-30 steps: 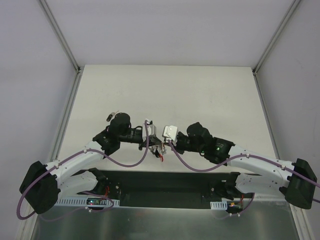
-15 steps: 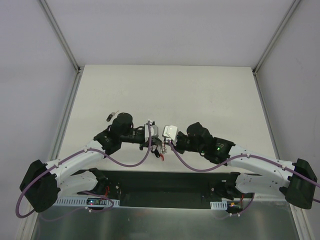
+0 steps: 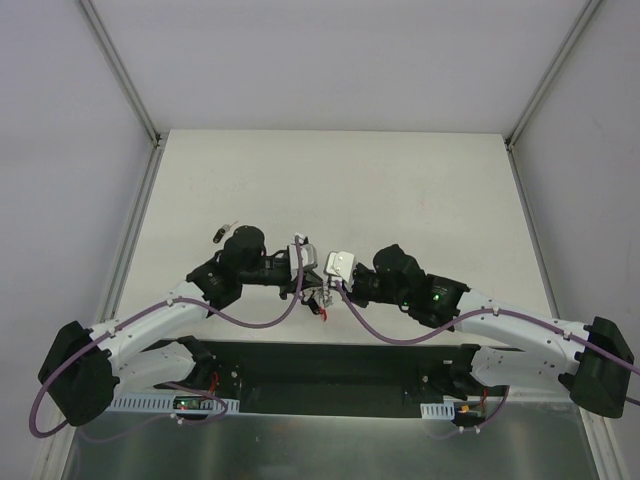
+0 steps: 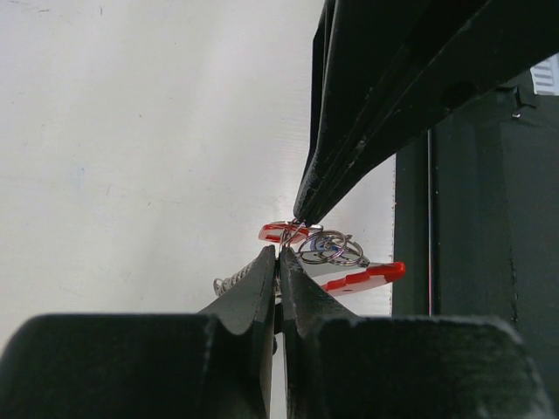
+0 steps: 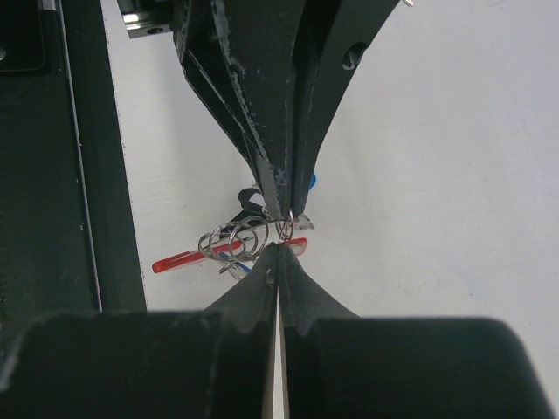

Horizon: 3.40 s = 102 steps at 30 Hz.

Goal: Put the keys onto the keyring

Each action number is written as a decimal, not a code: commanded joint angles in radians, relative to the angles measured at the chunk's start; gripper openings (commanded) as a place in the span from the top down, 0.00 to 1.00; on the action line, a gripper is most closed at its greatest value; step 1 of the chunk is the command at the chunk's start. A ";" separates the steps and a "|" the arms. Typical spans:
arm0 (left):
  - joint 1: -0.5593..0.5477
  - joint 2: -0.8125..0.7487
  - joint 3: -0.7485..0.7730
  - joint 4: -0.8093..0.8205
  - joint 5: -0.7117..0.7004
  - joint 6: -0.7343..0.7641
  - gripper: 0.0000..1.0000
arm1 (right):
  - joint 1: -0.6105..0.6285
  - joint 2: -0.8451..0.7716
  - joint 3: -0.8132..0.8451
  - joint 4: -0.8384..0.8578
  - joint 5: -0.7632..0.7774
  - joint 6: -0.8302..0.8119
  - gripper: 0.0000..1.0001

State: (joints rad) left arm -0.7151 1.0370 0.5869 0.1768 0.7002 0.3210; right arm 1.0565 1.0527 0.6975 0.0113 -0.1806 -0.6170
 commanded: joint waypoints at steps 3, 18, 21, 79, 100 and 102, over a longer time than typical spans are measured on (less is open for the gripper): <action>-0.007 -0.069 -0.008 0.139 -0.076 -0.160 1.00 | 0.007 -0.003 0.045 0.024 -0.042 -0.018 0.99; -0.007 -0.169 -0.202 0.483 -0.067 -0.307 1.00 | 0.005 0.003 0.019 0.044 0.004 -0.012 0.99; -0.009 -0.204 -0.219 0.486 -0.071 -0.303 1.00 | 0.003 0.003 0.019 0.036 -0.003 -0.012 0.99; -0.009 -0.144 -0.292 0.739 -0.100 -0.306 0.84 | 0.007 -0.033 0.072 0.004 0.131 -0.021 0.99; -0.007 -0.181 -0.072 0.247 -0.154 -0.304 0.51 | 0.050 0.024 0.181 -0.175 0.141 -0.156 0.99; -0.007 -0.157 -0.058 0.237 -0.139 -0.310 0.53 | 0.051 0.024 0.181 -0.174 0.141 -0.155 0.99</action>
State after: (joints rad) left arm -0.7204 0.8490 0.4694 0.4290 0.5388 0.0357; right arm 1.1000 1.0809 0.8249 -0.1860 -0.0570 -0.7506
